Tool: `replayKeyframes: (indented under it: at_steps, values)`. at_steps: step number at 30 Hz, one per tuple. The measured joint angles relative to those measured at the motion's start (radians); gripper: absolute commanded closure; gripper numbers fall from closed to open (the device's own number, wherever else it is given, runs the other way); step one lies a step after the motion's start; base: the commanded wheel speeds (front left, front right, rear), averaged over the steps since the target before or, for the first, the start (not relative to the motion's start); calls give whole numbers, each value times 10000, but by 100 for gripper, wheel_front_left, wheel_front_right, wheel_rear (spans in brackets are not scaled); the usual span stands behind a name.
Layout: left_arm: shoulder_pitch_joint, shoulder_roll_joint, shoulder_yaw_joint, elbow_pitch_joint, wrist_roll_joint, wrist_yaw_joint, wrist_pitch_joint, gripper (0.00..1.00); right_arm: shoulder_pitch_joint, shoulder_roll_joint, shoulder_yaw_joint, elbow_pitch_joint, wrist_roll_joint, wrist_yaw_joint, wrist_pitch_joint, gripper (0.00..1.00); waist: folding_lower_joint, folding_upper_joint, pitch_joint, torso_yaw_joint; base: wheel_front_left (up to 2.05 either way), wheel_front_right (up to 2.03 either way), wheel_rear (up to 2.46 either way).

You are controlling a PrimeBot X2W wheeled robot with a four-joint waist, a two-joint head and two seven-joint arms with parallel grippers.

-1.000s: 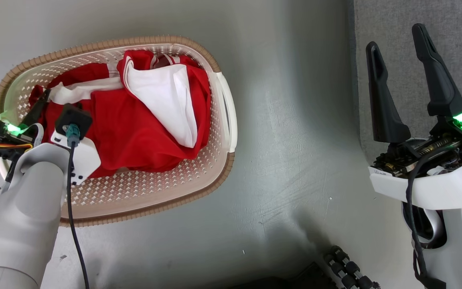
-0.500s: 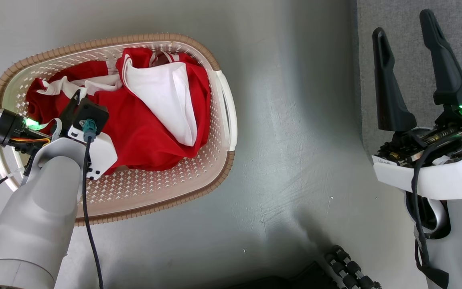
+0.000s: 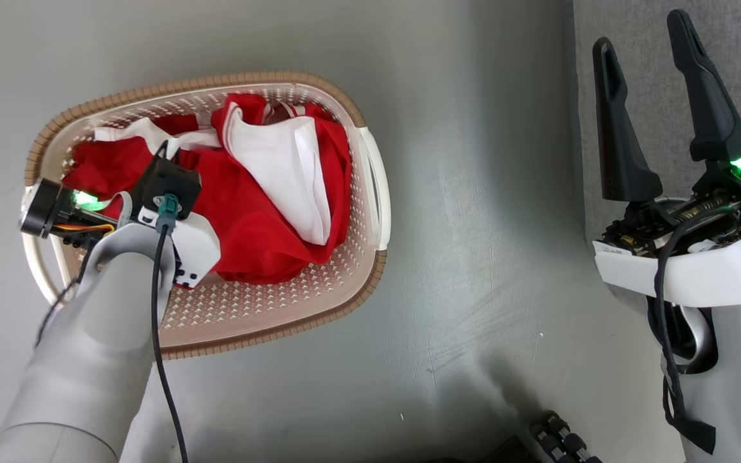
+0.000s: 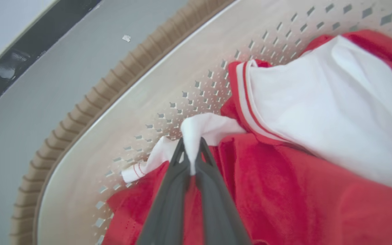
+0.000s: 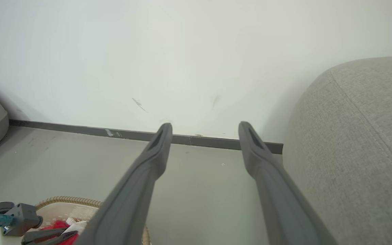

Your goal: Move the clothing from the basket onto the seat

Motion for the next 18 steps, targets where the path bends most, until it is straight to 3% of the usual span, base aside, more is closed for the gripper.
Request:
replayKeyframes:
  at_steps: [18]
  values:
    - [1778, -59, -284, -4458, -637, -211, 0, 100, -215, -48, 445, 802, -374, 0, -31, 0, 0, 0, -1448, 761, 0, 0, 0]
